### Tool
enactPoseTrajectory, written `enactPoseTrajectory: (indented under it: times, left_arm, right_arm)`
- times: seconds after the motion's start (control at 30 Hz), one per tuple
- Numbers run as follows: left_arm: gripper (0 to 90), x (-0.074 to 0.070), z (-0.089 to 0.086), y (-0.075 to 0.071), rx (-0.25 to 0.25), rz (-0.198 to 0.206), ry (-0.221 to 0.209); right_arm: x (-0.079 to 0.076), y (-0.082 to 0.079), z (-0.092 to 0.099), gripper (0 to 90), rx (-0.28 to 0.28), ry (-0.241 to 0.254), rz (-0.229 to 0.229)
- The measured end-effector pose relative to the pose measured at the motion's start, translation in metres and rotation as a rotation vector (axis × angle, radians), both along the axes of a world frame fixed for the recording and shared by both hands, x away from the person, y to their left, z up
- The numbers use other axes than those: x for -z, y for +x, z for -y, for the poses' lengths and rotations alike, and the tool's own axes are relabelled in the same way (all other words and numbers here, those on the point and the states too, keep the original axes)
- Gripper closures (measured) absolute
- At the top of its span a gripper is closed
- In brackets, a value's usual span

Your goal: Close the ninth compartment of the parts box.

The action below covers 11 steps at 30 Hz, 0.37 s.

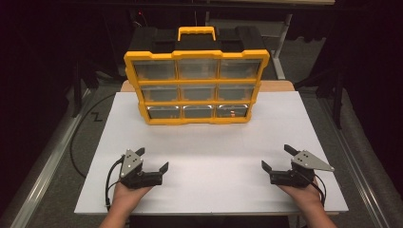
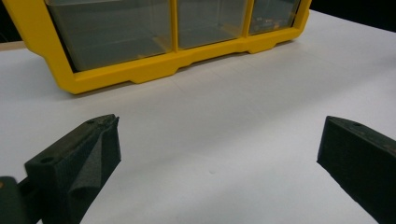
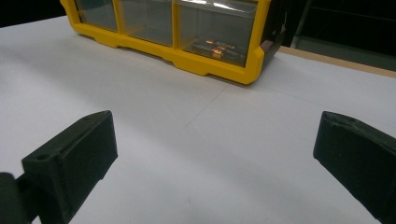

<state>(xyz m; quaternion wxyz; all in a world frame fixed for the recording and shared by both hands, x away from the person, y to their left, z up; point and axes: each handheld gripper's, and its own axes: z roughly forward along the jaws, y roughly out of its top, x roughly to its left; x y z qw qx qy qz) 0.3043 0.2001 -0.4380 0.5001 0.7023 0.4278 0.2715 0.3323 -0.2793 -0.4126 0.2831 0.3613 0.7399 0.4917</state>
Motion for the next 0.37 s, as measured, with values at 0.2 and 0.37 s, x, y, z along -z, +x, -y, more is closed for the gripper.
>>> enactPoseTrajectory:
  times: [0.2,0.37]
  left_arm:
    - [0.3,-0.0014,0.0031,-0.0026,-0.01,0.015,0.023]
    - [0.3,-0.0032,0.0004,-0.0043,-0.016,0.02,0.013]
  right_arm:
    - [-0.0002,-0.0017,-0.002,1.0,-0.009,-0.005,0.015]
    - [0.0008,-0.0022,-0.0047,1.0,-0.011,-0.01,0.016]
